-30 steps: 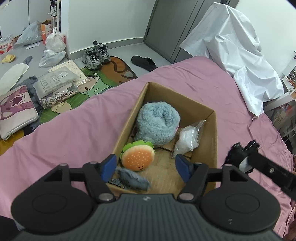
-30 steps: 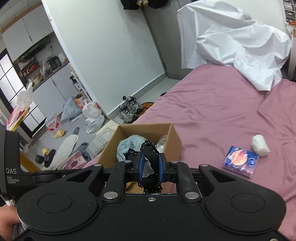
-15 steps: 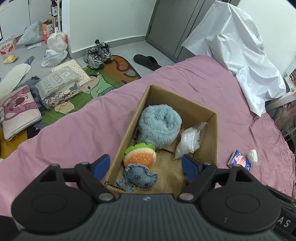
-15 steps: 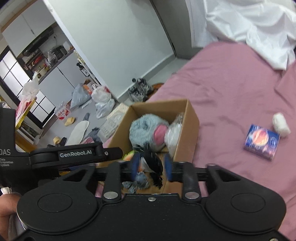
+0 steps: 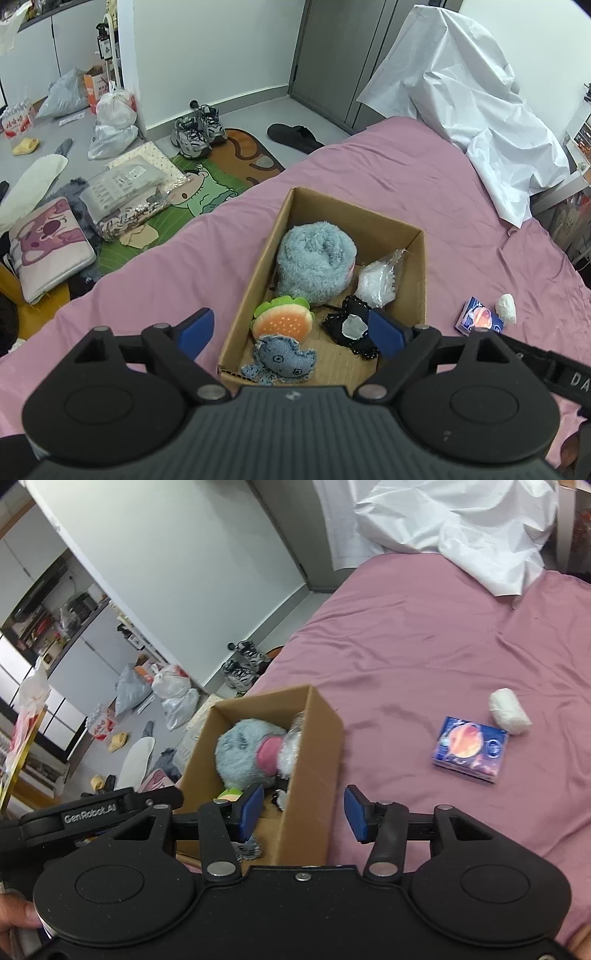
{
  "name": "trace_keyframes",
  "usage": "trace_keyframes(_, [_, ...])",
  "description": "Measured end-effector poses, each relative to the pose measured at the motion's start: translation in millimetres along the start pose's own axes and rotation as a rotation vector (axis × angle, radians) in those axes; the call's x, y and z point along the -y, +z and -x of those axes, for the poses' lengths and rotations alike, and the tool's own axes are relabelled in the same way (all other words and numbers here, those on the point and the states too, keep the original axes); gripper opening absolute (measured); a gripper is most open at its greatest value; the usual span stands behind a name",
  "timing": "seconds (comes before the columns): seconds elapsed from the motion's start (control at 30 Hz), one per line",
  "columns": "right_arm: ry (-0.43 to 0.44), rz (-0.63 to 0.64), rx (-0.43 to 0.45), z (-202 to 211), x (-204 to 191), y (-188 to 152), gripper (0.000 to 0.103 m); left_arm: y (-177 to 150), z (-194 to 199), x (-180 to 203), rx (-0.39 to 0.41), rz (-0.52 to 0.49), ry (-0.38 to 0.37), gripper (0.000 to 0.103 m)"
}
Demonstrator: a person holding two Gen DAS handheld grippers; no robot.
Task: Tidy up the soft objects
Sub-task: 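Open the left tool into the box while the right tool releases the black item, then move both tools to the blue tissue box and white wrapped bundle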
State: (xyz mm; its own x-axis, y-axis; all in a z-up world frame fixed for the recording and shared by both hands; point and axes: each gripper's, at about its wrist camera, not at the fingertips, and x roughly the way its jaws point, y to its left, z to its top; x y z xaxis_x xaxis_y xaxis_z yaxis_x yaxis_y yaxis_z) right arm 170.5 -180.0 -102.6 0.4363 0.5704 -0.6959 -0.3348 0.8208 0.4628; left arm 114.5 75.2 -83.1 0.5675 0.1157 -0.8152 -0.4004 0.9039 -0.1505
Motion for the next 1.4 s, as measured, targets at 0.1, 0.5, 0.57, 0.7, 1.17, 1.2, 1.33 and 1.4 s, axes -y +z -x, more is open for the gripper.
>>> trace_keyframes(0.1, [-0.002, -0.007, 0.008, 5, 5, 3, 0.057, -1, 4, 5, 0.019, -0.015, 0.001, 0.095])
trace_keyframes(0.5, [-0.006, 0.031, 0.041, 26, 10, 10, 0.085, 0, 19, 31, 0.035, -0.078, 0.002, 0.095])
trace_keyframes(0.57, [-0.008, 0.034, 0.046, 30, 15, 13, 0.086, 1, 22, 35, 0.034, -0.083, -0.006, 0.095])
trace_keyframes(0.7, [-0.016, 0.029, 0.057, 41, 29, 19, 0.088, 1, 27, 47, 0.044, -0.108, -0.021, 0.095])
trace_keyframes(1.17, [-0.052, 0.03, 0.117, 71, 61, 32, 0.091, -6, 25, 94, 0.05, -0.143, -0.088, 0.095])
trace_keyframes(1.2, [-0.051, 0.025, 0.12, 73, 64, 33, 0.092, -7, 24, 96, 0.05, -0.143, -0.089, 0.095])
trace_keyframes(1.33, [-0.059, 0.015, 0.136, 82, 78, 36, 0.092, -10, 19, 109, 0.046, -0.141, -0.085, 0.095])
trace_keyframes(1.4, [-0.062, -0.001, 0.14, 84, 86, 39, 0.092, -12, 16, 116, 0.046, -0.147, -0.091, 0.095])
